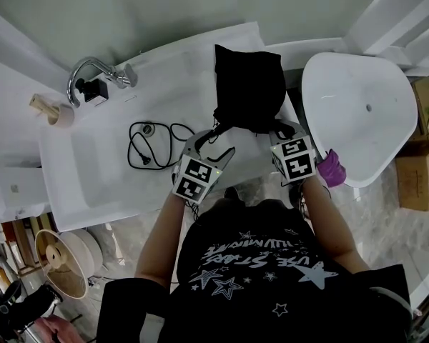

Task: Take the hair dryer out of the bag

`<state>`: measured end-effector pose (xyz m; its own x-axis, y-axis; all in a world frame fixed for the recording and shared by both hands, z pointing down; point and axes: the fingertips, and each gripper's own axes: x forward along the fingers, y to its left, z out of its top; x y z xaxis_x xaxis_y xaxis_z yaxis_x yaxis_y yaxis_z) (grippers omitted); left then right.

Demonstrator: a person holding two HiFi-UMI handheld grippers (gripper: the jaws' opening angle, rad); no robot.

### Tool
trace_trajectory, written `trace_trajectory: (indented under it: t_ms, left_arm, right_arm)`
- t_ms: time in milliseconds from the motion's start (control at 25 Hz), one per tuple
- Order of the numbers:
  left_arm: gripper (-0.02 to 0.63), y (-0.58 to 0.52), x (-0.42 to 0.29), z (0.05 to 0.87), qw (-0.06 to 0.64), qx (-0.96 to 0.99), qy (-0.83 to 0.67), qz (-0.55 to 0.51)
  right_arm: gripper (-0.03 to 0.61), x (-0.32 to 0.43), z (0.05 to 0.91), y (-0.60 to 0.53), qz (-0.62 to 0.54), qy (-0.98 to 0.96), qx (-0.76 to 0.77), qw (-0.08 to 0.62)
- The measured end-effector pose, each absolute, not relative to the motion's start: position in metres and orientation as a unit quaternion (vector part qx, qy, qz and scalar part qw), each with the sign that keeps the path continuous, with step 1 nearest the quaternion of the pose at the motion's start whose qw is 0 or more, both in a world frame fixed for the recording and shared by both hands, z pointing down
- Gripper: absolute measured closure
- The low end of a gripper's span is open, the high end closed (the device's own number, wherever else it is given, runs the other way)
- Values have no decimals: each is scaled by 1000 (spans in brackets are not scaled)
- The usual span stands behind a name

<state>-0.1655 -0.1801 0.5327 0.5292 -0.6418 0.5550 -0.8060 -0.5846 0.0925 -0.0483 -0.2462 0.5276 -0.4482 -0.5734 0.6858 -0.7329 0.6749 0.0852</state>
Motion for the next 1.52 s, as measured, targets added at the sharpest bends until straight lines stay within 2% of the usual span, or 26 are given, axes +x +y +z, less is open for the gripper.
trace_trajectory:
  t_ms: [120, 240, 320, 400, 480, 720, 1200, 1440, 1520]
  left_arm:
    - [338, -179, -147, 536, 176, 873, -381, 247]
    - [407, -180, -132, 552, 176, 887, -345, 252]
    - [413, -187, -123, 551, 171, 892, -338, 246]
    - [394, -198, -115, 544, 166, 897, -337, 234]
    - [329, -207, -111, 541, 164, 897, -344, 224]
    - [254, -230, -110, 543, 145, 891, -367, 226]
    - [249, -238, -108, 563, 130, 872, -353, 311]
    - [275, -249, -110, 575, 83, 860, -355, 357]
    - [251, -254, -109, 575, 89, 857, -360, 358]
  right_arm:
    - [549, -51, 517, -249, 125, -846, 393, 337]
    - [549, -51, 513, -252, 130, -847, 398, 328]
    - [549, -52, 511, -253, 133, -846, 400, 325]
    - [549, -50, 511, -253, 134, -846, 402, 324]
    - [549, -49, 510, -253, 136, -846, 403, 323]
    - [549, -49, 508, -254, 139, -847, 402, 319]
    - [549, -51, 506, -264, 145, -847, 408, 308]
    - [549, -51, 508, -266, 149, -848, 407, 306]
    - [549, -52, 509, -266, 150, -849, 405, 305]
